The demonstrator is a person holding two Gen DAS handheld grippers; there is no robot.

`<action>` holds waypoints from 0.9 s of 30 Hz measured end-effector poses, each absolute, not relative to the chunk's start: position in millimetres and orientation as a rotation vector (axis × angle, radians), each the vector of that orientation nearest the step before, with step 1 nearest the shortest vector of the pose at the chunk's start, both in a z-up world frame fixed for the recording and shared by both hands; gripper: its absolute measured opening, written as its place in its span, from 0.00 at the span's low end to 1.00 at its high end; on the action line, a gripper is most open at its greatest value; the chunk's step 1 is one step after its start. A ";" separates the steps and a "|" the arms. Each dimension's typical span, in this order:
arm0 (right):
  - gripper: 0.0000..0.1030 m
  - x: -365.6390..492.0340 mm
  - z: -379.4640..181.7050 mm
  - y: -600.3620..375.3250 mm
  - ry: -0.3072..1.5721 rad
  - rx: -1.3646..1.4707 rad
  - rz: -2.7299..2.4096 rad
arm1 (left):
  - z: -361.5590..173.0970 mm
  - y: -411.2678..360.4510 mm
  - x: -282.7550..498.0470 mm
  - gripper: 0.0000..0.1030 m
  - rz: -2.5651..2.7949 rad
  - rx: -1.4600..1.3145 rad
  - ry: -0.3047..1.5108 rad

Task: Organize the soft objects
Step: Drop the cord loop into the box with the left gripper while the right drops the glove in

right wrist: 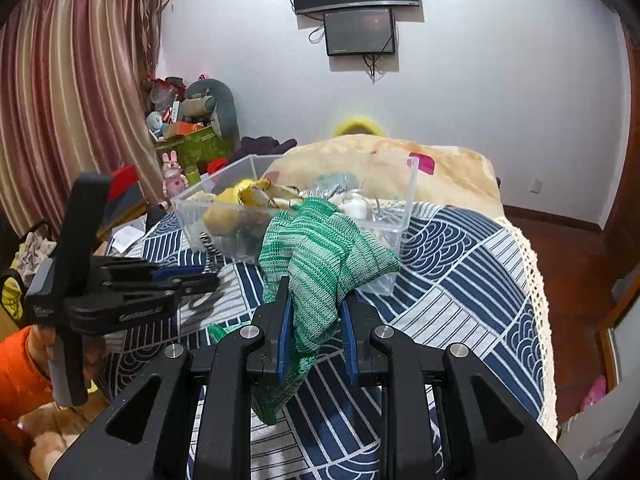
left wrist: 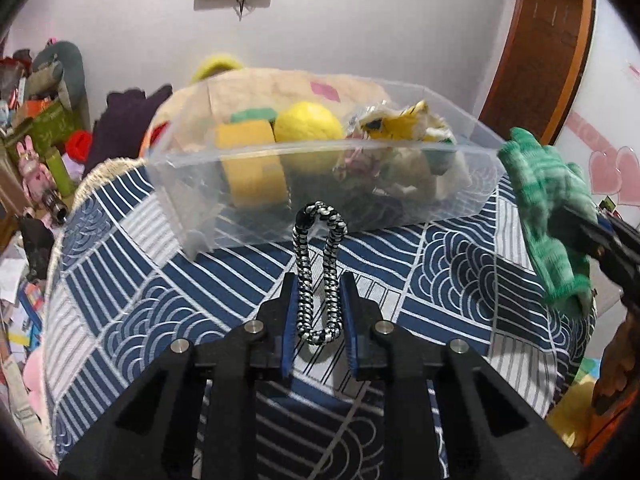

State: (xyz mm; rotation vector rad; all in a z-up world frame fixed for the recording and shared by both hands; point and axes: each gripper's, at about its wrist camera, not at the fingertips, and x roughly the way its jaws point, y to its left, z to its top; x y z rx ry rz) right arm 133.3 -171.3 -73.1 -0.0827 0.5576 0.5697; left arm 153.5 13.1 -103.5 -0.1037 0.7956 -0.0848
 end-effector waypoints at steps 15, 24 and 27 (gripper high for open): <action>0.19 150.2 -22.9 -166.7 0.409 -0.111 0.505 | -41.7 39.7 143.9 0.19 -0.042 -0.118 0.600; 0.19 179.1 -15.4 -148.5 0.390 -0.175 0.429 | -36.1 53.5 170.8 0.20 -0.031 -0.144 0.573; 0.19 190.7 -24.3 -140.7 0.422 -0.187 0.430 | -42.6 56.1 182.7 0.20 -0.032 -0.146 0.597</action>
